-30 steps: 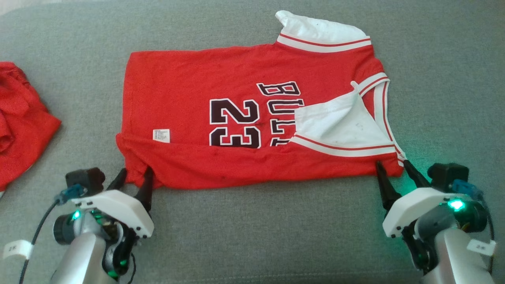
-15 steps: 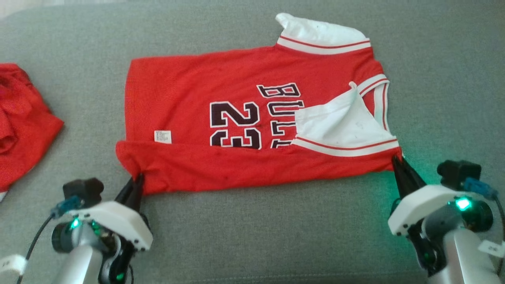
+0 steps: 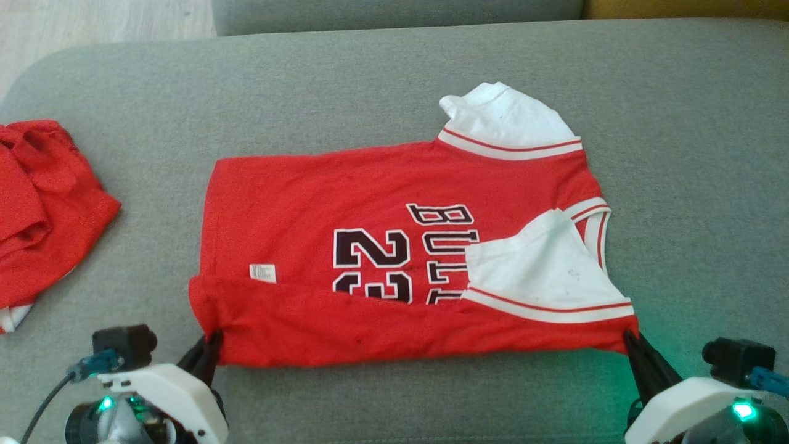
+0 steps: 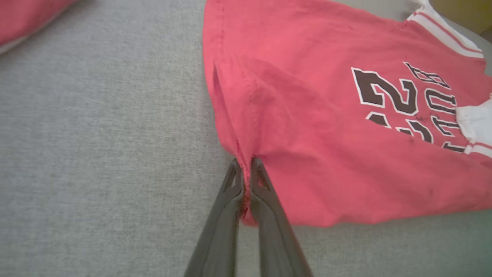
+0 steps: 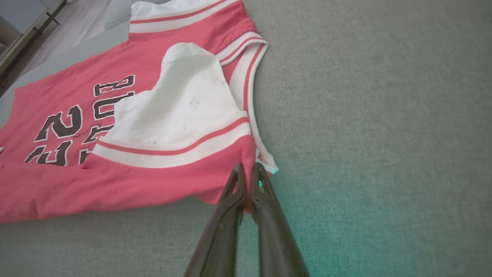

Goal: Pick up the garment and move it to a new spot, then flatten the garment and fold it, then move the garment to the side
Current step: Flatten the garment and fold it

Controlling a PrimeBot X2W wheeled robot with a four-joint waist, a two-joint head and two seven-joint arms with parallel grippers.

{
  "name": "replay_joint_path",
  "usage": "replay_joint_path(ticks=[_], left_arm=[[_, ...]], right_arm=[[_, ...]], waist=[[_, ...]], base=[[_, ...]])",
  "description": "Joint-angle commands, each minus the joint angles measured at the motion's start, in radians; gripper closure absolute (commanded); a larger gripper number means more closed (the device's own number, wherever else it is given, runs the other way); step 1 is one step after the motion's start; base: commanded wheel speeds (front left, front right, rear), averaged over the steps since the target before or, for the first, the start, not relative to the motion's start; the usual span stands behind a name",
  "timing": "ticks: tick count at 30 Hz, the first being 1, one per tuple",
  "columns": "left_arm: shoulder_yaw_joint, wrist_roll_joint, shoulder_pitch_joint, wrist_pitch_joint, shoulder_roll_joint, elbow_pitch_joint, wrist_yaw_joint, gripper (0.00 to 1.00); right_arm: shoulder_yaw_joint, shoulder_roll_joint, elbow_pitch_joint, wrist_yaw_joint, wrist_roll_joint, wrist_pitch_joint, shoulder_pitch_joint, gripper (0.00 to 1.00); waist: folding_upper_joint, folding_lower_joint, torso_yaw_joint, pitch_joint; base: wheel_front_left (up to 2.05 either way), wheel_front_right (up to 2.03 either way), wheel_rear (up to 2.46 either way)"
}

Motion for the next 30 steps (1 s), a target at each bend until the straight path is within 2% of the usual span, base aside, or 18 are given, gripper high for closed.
replay_joint_path(ticks=[1,2,3,4,8,13,17,30], left_arm=[[0.049,-0.006,-0.03,0.006,0.024,-0.036,0.007,1.0],[0.046,-0.006,-0.026,0.012,0.026,-0.037,0.01,0.77],[0.046,-0.002,-0.024,0.012,0.026,-0.036,0.015,0.16],[0.048,0.003,-0.022,0.008,0.025,-0.034,0.025,0.0],[0.054,0.026,-0.017,-0.038,0.009,-0.043,0.056,0.0],[0.075,0.084,-0.018,-0.164,-0.021,-0.103,0.119,0.0],[0.071,0.146,-0.045,-0.252,-0.023,-0.161,0.143,0.0],[0.045,0.185,-0.057,-0.276,-0.027,-0.164,0.166,0.0]], right_arm=[[0.012,-0.007,-0.038,0.008,0.005,0.002,-0.017,1.0],[0.012,-0.007,-0.037,0.008,0.006,0.004,-0.013,0.73],[0.014,-0.007,-0.036,0.008,0.01,0.005,-0.012,0.0],[0.02,-0.007,-0.038,0.008,0.011,0.002,-0.013,0.0],[0.035,-0.007,-0.075,0.008,-0.017,-0.067,-0.039,0.0],[0.063,-0.007,-0.15,0.008,-0.096,-0.172,-0.097,0.0],[0.089,-0.007,-0.196,0.008,-0.167,-0.213,-0.142,0.0],[0.097,-0.007,-0.184,0.008,-0.175,-0.214,-0.162,0.0]], waist=[[0.0,0.0,-0.002,-0.001],[0.0,0.0,-0.004,-0.002],[0.0,0.0,-0.006,-0.004],[0.0,0.0,-0.008,-0.006],[0.0,0.0,-0.015,-0.017],[0.0,0.0,-0.014,-0.039],[0.0,0.0,-0.007,-0.062],[0.0,0.0,-0.005,-0.077]], base=[[0.0,0.0,0.0],[0.0,0.0,0.0],[0.0,0.0,0.0],[0.0,0.0,0.0],[0.0,0.0,0.0],[0.0,0.0,0.0],[0.0,0.0,0.0],[0.0,0.0,0.0]])
